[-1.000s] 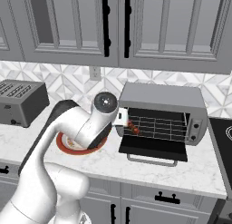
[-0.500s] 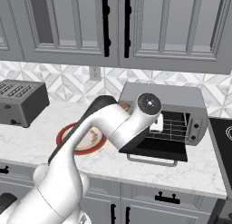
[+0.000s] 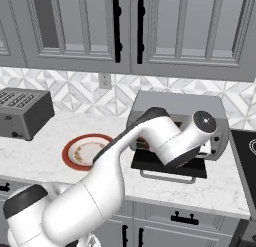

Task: Pick up the kebab skewer and baguette bread, and place them inside the toaster oven. Close the toaster oven door and start by setting the timer.

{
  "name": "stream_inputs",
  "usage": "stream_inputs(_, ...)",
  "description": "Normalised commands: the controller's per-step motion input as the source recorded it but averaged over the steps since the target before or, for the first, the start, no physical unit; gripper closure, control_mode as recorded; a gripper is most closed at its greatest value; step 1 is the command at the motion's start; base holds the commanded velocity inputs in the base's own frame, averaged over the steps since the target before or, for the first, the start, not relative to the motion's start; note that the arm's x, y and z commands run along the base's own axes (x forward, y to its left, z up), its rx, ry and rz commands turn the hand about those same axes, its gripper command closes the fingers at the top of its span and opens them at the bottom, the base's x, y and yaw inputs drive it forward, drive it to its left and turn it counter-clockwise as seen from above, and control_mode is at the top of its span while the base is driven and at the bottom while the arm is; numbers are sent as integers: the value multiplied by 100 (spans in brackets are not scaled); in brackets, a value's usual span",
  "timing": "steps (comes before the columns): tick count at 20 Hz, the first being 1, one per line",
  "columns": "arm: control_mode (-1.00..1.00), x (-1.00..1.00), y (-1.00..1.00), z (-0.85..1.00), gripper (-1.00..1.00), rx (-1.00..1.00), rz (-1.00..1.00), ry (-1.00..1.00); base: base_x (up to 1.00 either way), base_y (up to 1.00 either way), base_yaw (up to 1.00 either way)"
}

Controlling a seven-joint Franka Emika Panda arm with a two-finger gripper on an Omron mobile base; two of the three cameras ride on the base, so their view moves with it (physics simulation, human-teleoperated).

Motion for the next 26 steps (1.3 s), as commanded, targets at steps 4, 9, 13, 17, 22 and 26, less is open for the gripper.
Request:
stream_inputs(4,-100,48,-24,-13,100,0,0,15,0,0,0)
stream_inputs(9,-100,32,-6,-4,100,0,0,0,0,0,0)
stream_inputs(13,-100,20,0,-25,100,0,0,-6,0,0,0)
stream_inputs(17,-100,38,0,-15,100,0,0,-9,0,0,0)
stream_inputs(22,-100,15,-12,-3,100,0,0,-6,0,0,0)
stream_inputs(26,-100,0,-25,-2,100,0,0,-1,0,0,0)
